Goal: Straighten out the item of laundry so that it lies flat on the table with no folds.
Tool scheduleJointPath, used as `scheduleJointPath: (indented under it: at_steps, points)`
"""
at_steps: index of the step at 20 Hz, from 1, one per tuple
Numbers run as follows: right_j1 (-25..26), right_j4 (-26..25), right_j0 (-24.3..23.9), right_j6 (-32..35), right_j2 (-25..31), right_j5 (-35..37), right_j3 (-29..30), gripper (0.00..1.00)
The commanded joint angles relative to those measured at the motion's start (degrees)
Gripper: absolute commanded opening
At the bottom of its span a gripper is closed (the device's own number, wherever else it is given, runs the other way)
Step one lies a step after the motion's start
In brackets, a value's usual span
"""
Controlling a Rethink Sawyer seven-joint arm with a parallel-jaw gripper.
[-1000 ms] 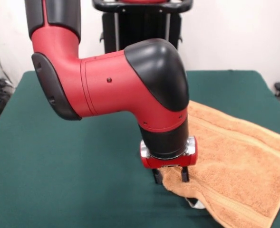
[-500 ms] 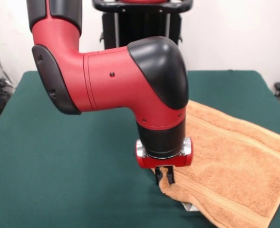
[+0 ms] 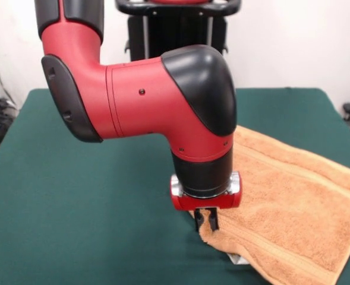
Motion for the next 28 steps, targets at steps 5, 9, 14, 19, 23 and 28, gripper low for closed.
scheduleJointPath:
  at_steps: [5,9,14,19,23,28]
  points:
    - [6.74,-2.68,2.17,-2.85,-2.99,-2.83,-0.18,0.00]
    - [6.29,-1.08,2.82,-2.94,-2.90,1.99,-1.63,0.00]
    - [5.47,1.22,3.47,-2.29,-2.80,7.92,-3.03,0.00]
    - [4.48,3.58,4.00,-2.08,-2.53,14.11,-4.98,0.00]
    - [4.65,4.93,4.10,-2.54,-2.29,17.53,-6.74,0.00]
    - [4.72,5.45,4.75,-2.39,-2.70,20.66,-8.56,0.00]
